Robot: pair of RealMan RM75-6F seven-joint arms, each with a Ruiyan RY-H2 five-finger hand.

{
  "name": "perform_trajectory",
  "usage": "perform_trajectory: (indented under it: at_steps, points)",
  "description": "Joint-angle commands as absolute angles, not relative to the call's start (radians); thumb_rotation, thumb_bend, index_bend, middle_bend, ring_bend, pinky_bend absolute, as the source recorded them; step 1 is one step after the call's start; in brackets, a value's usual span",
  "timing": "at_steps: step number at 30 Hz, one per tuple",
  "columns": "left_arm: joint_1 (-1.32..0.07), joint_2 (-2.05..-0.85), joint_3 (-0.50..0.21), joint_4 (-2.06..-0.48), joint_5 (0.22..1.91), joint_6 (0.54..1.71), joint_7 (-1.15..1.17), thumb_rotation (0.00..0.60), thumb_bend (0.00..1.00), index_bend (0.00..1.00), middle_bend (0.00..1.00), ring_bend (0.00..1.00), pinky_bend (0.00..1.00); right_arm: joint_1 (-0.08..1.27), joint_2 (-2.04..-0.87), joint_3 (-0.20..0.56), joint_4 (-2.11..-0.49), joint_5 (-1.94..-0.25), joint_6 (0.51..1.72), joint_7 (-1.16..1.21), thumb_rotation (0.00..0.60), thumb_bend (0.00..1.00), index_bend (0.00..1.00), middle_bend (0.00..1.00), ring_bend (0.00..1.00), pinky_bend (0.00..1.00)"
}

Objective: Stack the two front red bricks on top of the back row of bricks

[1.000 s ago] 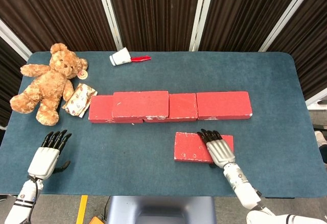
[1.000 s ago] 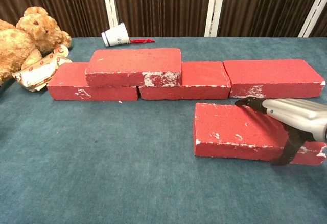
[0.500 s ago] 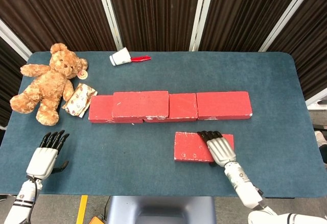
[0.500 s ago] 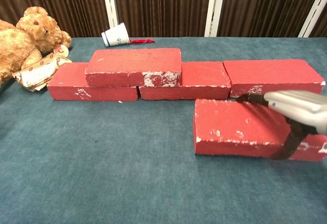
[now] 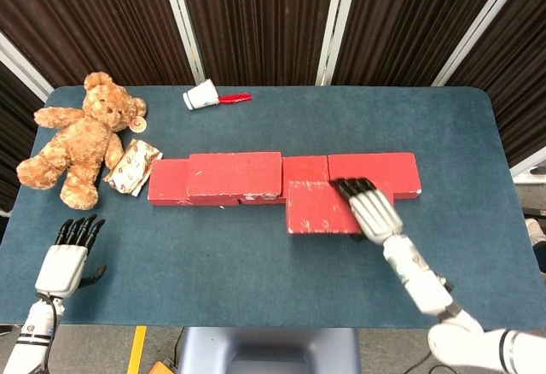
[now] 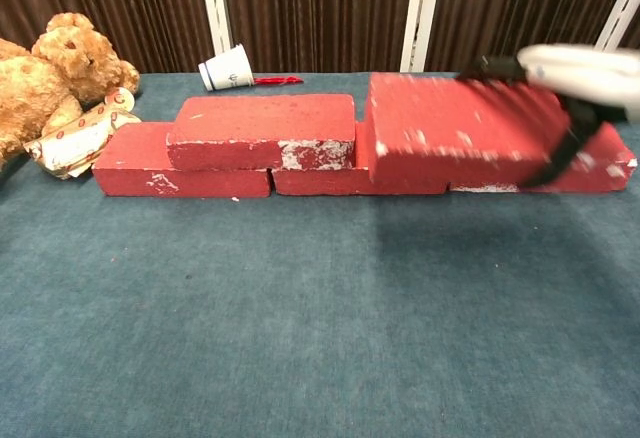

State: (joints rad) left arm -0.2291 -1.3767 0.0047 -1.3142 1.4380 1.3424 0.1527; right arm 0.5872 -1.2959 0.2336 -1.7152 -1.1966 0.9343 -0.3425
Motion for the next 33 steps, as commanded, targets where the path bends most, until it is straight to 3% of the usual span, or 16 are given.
perform_trajectory:
  at_steps: [1, 10, 18, 33]
  points:
    - [-0.23, -1.384, -0.005, -1.303, 1.421, 1.328, 0.164, 0.6, 0.28, 0.0, 0.0, 0.0, 0.0, 0.704, -1.244, 0.318, -1.607, -1.148, 0.793, -0.223, 0.6, 0.12, 0.51, 0.45, 0.4, 0.39]
    - [-0.231, -1.407, -0.029, -1.272, 1.389, 1.314, 0.2, 0.6, 0.28, 0.0, 0.0, 0.0, 0.0, 0.845, -1.285, 0.317, -1.353, -1.147, 0.644, -0.178, 0.6, 0.12, 0.51, 0.45, 0.4, 0.39]
    - [-0.237, -1.422, -0.038, -1.25, 1.372, 1.289, 0.208, 0.6, 0.27, 0.0, 0.0, 0.0, 0.0, 0.885, -1.365, 0.284, -1.209, -1.192, 0.603, -0.063, 0.6, 0.12, 0.5, 0.45, 0.4, 0.39]
    - [-0.238, -1.421, -0.039, -1.245, 1.374, 1.274, 0.194, 0.6, 0.28, 0.0, 0.0, 0.0, 0.0, 0.9, -1.427, 0.231, -1.13, -1.253, 0.581, 0.088, 0.6, 0.12, 0.48, 0.45, 0.38, 0.39]
